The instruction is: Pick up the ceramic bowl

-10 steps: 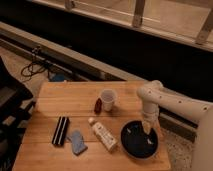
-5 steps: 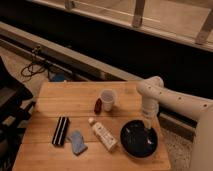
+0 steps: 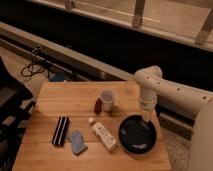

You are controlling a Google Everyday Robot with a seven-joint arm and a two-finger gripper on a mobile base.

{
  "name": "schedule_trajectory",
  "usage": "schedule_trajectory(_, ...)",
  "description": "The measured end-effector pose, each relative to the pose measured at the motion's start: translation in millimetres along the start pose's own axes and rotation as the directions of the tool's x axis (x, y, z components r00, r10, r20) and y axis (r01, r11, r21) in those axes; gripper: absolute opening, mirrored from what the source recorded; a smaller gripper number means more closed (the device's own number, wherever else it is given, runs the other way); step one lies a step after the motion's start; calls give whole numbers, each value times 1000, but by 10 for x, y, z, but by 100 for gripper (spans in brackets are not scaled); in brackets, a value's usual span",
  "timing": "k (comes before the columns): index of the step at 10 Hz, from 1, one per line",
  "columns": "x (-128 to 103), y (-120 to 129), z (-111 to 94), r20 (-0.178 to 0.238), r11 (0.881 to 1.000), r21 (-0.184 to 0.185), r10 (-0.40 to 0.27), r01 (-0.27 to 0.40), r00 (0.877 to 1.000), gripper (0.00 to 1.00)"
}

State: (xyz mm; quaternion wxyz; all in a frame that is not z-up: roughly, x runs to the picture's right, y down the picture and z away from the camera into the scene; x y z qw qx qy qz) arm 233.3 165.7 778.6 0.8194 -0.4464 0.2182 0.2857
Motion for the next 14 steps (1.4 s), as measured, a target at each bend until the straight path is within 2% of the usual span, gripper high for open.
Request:
schedule_trajectory(1,13,2,-69,2,1000,5,-2,2,1000,20)
schedule_trajectory(2,62,55,-194,2,1000,8,-7,7,1000,31)
schedule_trajectory(3,71,91,-278,4,1000,8,-15,15,1000,37)
schedule_trajectory(5,49,123,-361,3,1000,13,-24,24,1000,39)
schedule_trajectory(8,141,160,-485,2,1000,18,-21,20,1000,57)
schedule_trajectory(9,147,212,-531,-4,999,21,-24,24,1000,58)
schedule_trajectory(12,242,204,-457,-15,1000,31,7,-6,1000,58)
schedule_trajectory(14,258,261,-492,-17,999,35,8,-7,1000,58)
